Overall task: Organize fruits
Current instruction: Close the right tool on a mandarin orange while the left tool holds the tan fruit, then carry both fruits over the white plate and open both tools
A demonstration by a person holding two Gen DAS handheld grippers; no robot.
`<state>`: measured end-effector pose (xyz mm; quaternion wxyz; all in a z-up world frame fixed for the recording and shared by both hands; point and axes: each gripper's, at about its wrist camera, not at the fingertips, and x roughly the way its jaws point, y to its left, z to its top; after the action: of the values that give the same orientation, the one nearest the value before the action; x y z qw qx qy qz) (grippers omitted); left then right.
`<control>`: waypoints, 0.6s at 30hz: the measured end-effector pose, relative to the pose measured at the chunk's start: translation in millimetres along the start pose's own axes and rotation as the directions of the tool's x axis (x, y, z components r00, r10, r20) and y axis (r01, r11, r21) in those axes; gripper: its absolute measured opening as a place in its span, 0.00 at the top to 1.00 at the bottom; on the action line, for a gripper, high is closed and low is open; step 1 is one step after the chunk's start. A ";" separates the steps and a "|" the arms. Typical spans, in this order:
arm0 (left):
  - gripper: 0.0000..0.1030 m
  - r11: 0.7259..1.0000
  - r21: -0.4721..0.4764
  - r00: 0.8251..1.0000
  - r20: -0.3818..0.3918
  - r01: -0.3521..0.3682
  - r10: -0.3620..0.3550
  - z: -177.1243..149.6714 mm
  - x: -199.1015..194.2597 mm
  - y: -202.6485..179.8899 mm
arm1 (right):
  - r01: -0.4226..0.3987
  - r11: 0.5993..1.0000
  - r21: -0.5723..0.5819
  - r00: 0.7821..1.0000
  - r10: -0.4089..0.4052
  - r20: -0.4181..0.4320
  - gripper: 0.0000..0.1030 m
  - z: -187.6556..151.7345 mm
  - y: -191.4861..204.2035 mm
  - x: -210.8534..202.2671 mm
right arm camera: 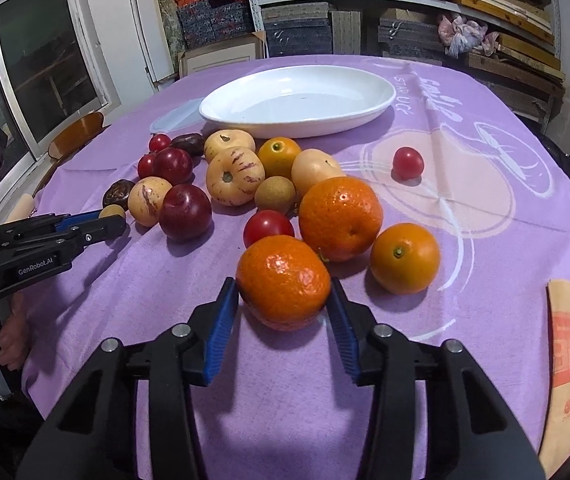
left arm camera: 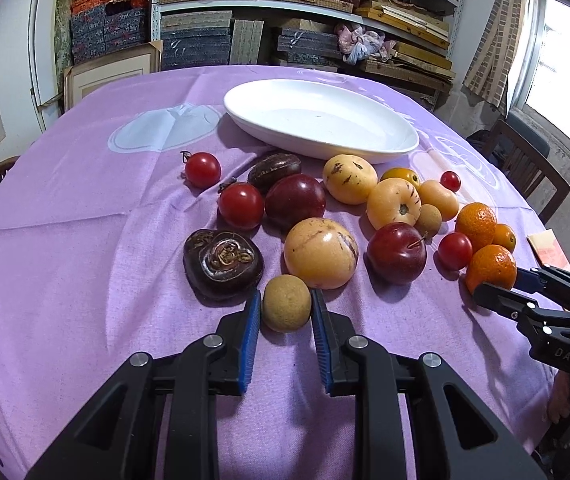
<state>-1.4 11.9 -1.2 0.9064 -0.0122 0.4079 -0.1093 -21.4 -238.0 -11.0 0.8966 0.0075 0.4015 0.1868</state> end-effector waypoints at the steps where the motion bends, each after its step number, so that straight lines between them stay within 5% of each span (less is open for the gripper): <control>1: 0.75 1.000 -0.002 1.000 -0.001 0.006 -0.006 0.1 -0.2 0.8 | -0.006 1.000 0.002 1.000 0.006 0.001 0.57 -0.1 -0.5 -0.1; 11: 0.75 0.997 -0.039 0.998 0.024 0.063 -0.062 9.9 -14.0 7.7 | -0.083 0.996 0.022 0.993 0.081 0.091 0.57 9.4 -5.1 -27.4; 18: 0.75 0.998 0.055 0.985 0.168 0.028 -0.037 87.0 -35.9 -15.5 | -0.018 0.999 -0.048 0.989 0.025 0.148 0.57 93.4 -7.6 -27.6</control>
<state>37.2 -1.5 85.0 0.9358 -0.0040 0.3263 -0.1334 31.8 -241.8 70.8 0.9218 0.0047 0.3290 0.2048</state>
